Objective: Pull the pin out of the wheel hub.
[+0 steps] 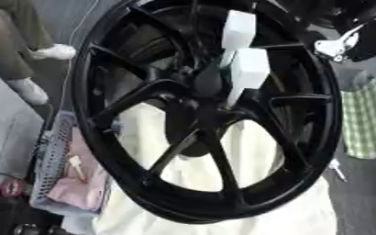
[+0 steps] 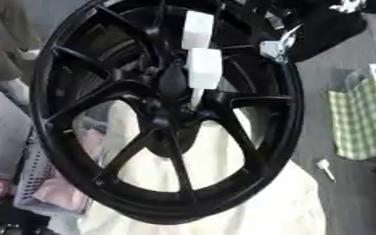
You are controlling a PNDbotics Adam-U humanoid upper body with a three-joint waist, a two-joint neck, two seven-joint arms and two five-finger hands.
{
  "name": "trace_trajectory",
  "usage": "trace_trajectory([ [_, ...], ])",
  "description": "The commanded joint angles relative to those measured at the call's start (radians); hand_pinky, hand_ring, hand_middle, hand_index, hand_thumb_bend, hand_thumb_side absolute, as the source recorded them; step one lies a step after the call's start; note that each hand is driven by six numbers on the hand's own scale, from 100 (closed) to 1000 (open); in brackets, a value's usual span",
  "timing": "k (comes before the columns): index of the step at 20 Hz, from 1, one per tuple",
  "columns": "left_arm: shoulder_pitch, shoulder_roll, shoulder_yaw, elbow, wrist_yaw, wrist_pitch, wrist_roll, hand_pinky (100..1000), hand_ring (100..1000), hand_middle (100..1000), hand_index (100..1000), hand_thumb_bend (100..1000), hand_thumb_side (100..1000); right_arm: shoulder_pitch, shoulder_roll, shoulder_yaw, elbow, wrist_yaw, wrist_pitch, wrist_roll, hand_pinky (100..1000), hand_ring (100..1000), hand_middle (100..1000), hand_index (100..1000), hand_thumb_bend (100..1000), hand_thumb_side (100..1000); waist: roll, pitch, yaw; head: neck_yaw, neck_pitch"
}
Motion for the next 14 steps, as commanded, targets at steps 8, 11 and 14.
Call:
trace_trajectory([
  [8,-0.014,0.010,0.002,-0.015,0.002,0.004,-0.004,843,679,608,840,100,702,0.016,-0.040,0.001,-0.012,-0.022,0.014,-0.040,100,219,680,832,100,262,0.004,-0.012,0.005,0.009,0.013],
  [11,-0.016,0.008,0.002,-0.015,0.003,0.004,-0.004,844,679,608,840,100,702,0.012,-0.035,0.003,-0.012,-0.026,0.033,-0.055,100,188,669,836,100,251,0.004,-0.011,0.006,0.006,0.015],
  [14,-0.016,0.008,0.003,-0.015,0.003,0.005,-0.004,844,679,608,840,100,703,0.003,-0.030,0.004,-0.012,-0.037,0.049,-0.064,100,167,654,831,100,237,0.003,-0.011,0.007,0.003,0.015],
])
